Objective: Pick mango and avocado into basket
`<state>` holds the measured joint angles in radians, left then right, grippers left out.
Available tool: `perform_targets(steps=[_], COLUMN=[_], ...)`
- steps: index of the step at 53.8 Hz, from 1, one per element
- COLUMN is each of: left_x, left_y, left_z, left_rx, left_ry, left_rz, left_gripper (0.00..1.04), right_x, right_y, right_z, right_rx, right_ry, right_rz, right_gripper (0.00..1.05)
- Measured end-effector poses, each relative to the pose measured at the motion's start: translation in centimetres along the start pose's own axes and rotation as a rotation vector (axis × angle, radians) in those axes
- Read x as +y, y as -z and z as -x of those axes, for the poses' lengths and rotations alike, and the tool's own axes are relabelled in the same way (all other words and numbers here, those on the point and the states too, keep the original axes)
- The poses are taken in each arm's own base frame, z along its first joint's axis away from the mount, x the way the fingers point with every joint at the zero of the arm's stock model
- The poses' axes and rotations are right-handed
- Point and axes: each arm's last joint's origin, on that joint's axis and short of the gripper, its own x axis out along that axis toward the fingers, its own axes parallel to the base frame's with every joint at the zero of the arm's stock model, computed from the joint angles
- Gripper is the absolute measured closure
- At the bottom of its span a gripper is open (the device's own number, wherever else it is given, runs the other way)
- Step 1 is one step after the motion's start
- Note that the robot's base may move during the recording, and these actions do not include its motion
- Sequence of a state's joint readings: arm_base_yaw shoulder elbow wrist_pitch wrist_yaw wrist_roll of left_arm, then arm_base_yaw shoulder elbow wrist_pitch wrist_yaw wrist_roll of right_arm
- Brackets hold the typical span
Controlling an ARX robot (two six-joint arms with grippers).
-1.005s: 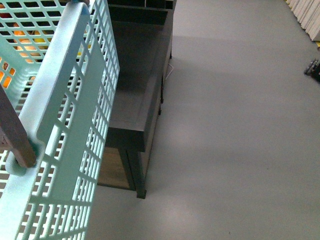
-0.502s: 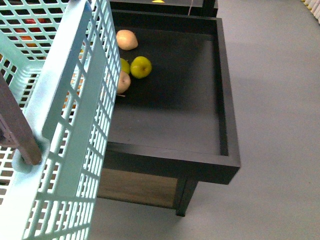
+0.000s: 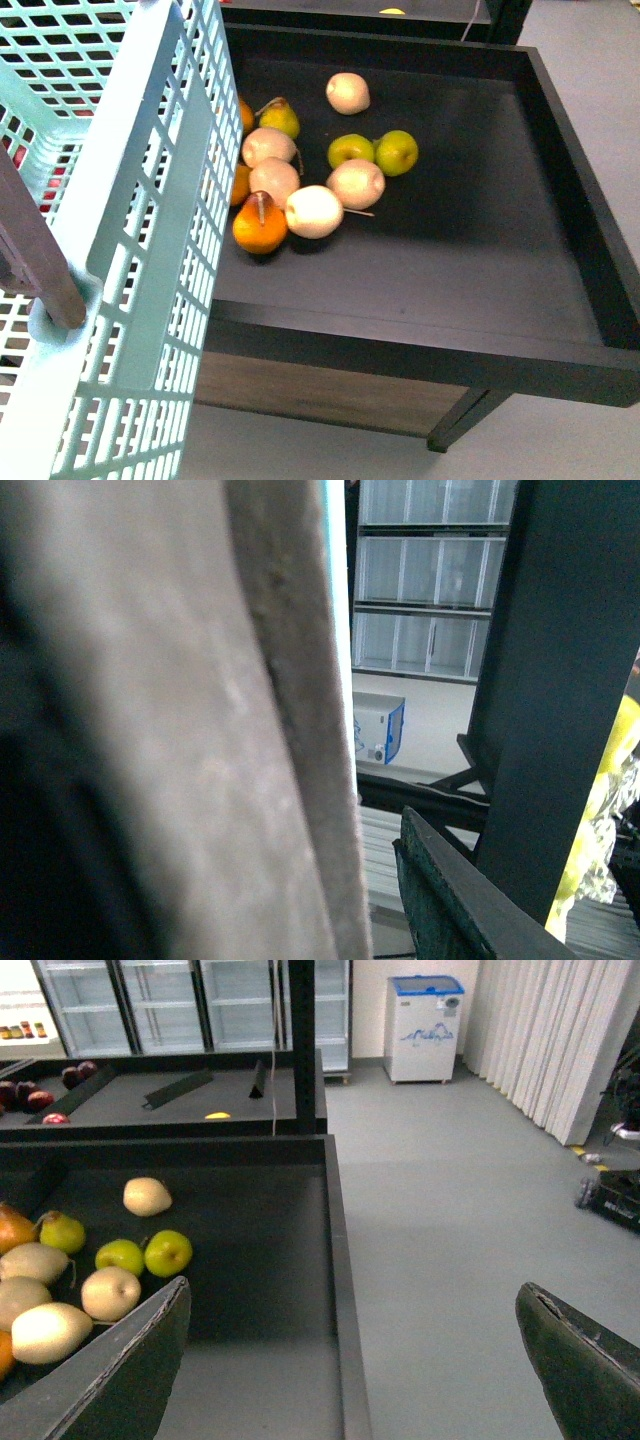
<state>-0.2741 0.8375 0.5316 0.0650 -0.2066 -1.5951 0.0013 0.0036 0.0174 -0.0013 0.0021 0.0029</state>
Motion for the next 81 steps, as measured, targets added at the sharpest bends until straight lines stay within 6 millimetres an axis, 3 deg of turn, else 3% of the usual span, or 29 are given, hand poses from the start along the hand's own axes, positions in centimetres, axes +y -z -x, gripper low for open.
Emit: perform_targets(steps=[81], left_x=[-0.02], left_y=[0.0], left_z=[0.02], left_rx=[0.002], left_ry=[0.001], left_rz=[0.001], left_gripper=[0.76], right_x=[0.01], right_y=[0.0], right_z=[0.0], right_rx=[0.0], right_ry=[-0.002], right_rz=[0.0], right_gripper=[0.09])
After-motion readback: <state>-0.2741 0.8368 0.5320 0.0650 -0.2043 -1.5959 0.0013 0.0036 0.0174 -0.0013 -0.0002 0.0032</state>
